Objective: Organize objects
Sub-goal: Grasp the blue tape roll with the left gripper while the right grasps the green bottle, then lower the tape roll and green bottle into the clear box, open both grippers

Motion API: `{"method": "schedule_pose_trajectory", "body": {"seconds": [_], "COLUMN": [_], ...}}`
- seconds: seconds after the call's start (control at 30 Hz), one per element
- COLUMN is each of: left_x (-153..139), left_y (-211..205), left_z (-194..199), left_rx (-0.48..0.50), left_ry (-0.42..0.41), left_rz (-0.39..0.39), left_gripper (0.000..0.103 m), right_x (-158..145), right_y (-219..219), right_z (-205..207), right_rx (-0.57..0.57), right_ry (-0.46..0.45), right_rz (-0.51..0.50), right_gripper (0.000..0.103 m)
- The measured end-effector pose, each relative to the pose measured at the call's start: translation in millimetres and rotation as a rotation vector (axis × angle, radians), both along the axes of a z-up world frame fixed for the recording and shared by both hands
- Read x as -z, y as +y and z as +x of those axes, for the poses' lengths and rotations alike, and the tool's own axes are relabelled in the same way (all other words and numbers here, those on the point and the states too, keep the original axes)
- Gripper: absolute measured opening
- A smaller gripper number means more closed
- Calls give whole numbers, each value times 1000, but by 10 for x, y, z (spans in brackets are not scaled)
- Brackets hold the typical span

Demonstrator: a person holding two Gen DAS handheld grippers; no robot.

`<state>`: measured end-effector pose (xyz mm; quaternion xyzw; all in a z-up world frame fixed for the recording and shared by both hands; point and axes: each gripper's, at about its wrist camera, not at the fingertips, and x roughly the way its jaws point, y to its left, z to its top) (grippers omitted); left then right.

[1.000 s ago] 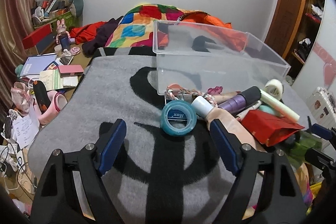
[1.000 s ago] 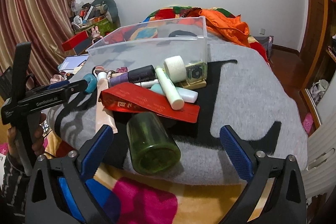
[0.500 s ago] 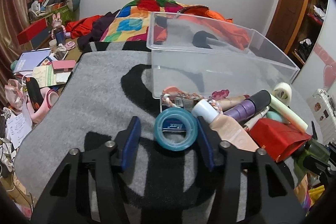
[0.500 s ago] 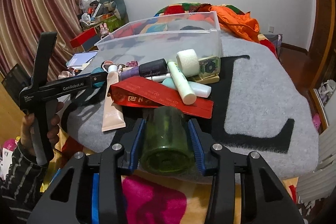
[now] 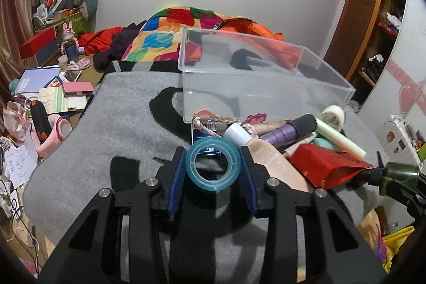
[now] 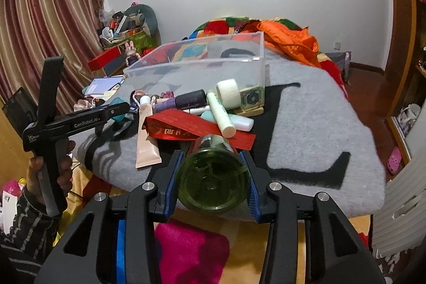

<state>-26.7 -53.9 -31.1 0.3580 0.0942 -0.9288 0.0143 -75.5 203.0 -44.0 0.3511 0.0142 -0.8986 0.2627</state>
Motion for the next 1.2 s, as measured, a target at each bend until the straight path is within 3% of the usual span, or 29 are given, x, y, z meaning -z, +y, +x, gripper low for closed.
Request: {"method": "schedule_pose_trajectory", "body": {"seconds": [0.37,0.73,1.03,1.2], "left_x": [-380,-655,-798,-781], "left_y": [101,193,185,186], "left_z": [207,103,-202,-450], "left_rx": [29,56,69,70], "left_ry": [91,131,137,120], "left_rz": [-13,-69,-85,-84], "left_gripper": [39,39,39,39], "right_x": [-358,-756,-837,-722], "right_y": [64,-148,-413,-558], "right_z": [85,-223,-618,-960], "right_rx": [12,15,-4,4], "right_ry": [102,230,256,215], "right_rz": [-22,3,9,28], "right_gripper": [39,39,39,39]}}
